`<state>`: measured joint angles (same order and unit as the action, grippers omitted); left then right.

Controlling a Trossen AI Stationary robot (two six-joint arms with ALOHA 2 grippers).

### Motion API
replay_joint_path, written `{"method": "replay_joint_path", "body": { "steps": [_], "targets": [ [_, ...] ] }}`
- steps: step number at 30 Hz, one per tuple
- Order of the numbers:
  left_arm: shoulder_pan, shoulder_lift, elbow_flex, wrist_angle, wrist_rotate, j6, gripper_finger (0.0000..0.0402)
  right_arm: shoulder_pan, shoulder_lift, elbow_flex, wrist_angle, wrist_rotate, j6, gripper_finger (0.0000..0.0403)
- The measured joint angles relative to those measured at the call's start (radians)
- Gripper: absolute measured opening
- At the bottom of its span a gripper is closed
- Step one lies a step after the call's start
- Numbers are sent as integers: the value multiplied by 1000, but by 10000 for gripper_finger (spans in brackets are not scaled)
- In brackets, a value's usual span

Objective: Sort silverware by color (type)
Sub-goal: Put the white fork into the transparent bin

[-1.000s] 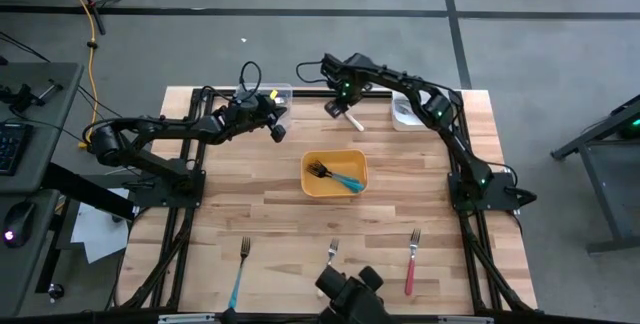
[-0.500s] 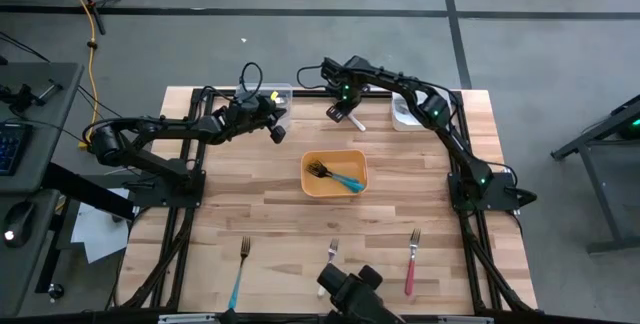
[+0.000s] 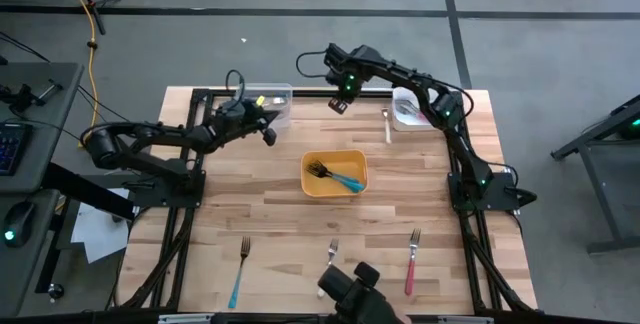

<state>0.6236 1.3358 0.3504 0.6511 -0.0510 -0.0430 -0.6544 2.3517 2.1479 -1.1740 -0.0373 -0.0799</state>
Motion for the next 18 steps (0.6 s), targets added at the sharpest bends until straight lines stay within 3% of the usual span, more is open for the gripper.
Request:
{"method": "replay_joint_path", "body": {
  "steps": [7,13,18],
  "targets": [
    [6,-82,-64,34,15,-17,1,11,-43,0,-39,3,90,0],
    [6,-109,-81,26,15,-16,1,41,-42,-5,-240,142,148,22],
    [5,-109,-94,25,15,-15,1,50,-75,-115,-230,174,152,31]
  ]
}}
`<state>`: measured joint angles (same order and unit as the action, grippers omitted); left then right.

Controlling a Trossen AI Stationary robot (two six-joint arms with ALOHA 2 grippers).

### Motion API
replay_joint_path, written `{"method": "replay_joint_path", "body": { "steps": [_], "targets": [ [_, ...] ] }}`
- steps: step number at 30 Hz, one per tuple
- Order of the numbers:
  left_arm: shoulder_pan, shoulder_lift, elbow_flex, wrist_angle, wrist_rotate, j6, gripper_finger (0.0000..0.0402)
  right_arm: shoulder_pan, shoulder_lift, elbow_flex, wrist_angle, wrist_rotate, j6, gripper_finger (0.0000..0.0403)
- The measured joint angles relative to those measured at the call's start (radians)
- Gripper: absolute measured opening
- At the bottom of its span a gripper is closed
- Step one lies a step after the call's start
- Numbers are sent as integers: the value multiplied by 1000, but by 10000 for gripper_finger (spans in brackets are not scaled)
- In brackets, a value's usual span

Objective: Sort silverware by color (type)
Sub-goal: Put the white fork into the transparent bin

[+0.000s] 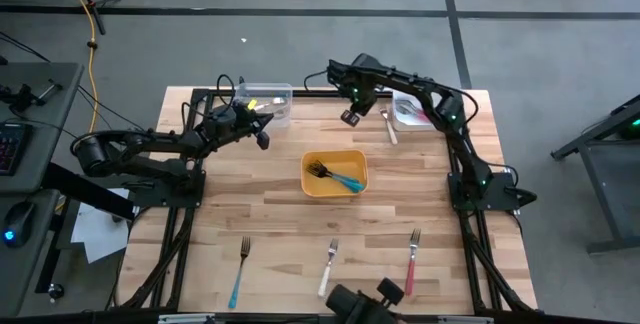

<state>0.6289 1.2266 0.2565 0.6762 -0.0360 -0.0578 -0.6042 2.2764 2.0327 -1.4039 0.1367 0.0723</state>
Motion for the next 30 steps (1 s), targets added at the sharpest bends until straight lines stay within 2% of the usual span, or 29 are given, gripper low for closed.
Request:
{"method": "replay_joint_path", "body": {
  "steps": [9,15,18,21,26,30],
  "targets": [
    [0,0,-1,1,0,2,1,-46,-180,-356,228,34,120,24],
    [0,0,-1,2,0,2,1,-60,-178,-399,231,159,68,87],
    [0,1,-1,8,-1,2,1,-59,-176,-386,233,176,22,106],
    [0,1,-1,12,-1,2,1,-59,-175,-384,242,185,-53,92],
    [0,1,-1,11,-2,7,0,-59,-151,-384,288,255,-198,14],
    [0,1,-1,11,-1,7,0,-63,-132,-384,340,279,-303,14]
  ]
}}
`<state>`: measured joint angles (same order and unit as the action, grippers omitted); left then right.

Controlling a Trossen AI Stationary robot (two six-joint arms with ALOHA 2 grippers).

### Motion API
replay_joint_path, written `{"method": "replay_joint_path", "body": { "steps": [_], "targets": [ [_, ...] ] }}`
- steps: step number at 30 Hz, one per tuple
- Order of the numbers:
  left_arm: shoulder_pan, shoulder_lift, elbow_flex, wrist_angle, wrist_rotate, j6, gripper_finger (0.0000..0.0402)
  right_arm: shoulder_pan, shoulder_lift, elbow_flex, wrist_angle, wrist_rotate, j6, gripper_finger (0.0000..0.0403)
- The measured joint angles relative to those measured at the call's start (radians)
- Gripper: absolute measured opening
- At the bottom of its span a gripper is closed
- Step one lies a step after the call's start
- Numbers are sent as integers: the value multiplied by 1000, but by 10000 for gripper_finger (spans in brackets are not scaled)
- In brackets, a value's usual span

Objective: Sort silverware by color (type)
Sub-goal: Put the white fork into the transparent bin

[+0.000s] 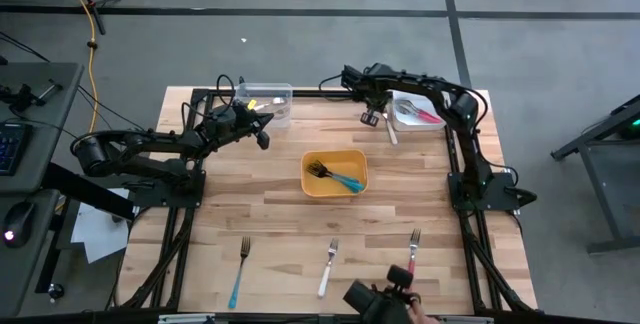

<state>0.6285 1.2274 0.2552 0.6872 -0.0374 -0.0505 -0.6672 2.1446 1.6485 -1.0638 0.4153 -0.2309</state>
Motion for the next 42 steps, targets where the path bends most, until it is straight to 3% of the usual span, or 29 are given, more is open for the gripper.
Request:
{"method": "replay_joint_path", "body": {
  "steps": [28,42],
  "targets": [
    [0,0,0,-2,0,1,0,-36,40,-94,86,-12,-58,0],
    [0,0,0,-2,0,1,0,36,45,9,160,-260,-33,0]
  ]
}}
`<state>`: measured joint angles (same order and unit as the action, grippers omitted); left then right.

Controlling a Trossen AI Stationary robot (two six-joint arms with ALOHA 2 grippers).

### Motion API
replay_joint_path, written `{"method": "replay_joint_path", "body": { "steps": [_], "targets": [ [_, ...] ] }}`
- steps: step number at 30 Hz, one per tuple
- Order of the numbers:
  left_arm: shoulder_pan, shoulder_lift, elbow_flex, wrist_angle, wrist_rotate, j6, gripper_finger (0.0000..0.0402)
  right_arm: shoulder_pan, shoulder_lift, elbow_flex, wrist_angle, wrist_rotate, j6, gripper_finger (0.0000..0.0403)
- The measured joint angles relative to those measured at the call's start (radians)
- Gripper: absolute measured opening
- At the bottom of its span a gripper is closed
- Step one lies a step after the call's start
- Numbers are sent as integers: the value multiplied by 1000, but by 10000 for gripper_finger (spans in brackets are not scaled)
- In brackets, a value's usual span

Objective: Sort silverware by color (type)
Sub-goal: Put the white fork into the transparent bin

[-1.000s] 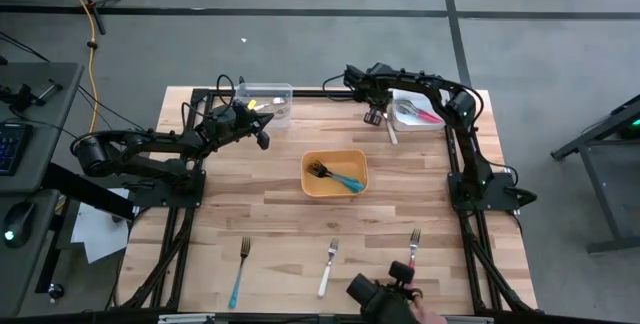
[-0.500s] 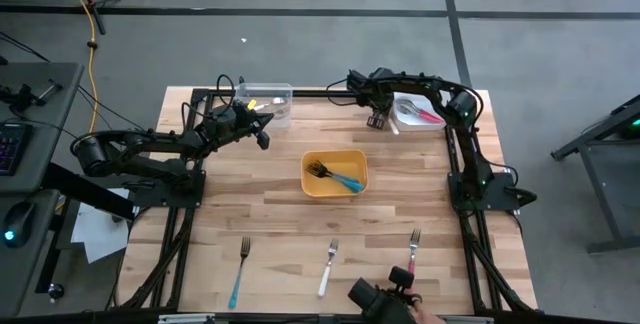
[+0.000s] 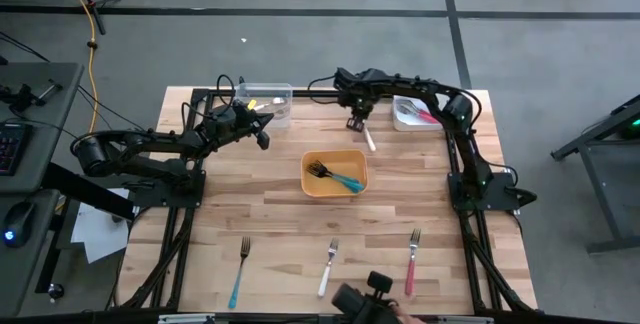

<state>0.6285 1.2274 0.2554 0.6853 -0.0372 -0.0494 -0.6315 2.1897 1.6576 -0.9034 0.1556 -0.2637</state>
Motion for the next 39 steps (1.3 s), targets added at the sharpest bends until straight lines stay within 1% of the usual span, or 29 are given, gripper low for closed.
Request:
{"method": "replay_joint_path", "body": {
  "steps": [3,6,8,10,12,16,18,21,24,27,30,36,37,39],
  "targets": [
    [0,0,0,-2,0,0,0,5,1,48,-27,-2,53,0],
    [0,0,0,-7,0,0,0,5,1,134,-120,-4,141,9],
    [0,0,0,-7,0,0,0,5,0,185,-206,-30,241,27],
    [0,0,0,-7,0,0,0,4,-1,205,-270,-62,344,54],
    [0,0,0,-7,0,0,0,7,-1,194,-293,-88,406,84],
    [0,0,0,-8,0,4,0,12,-1,102,-248,-131,450,131],
    [0,0,0,-9,0,8,0,12,-1,62,-200,-152,471,144],
    [0,0,0,-9,0,8,0,12,-1,25,-165,-157,491,150],
    [0,0,0,-9,0,8,0,12,-1,-3,-132,-157,508,145],
    [0,0,0,-9,0,8,0,12,-4,-32,-104,-161,514,128],
    [0,0,0,-9,0,8,0,12,-9,-53,-78,-167,512,100],
    [0,0,0,-9,0,8,0,13,-8,-49,-72,-183,459,17],
    [0,0,0,-9,1,8,0,13,-7,-43,-74,-185,446,11],
    [0,0,0,-9,0,8,0,13,-3,-29,-83,-193,430,14]
  ]
}}
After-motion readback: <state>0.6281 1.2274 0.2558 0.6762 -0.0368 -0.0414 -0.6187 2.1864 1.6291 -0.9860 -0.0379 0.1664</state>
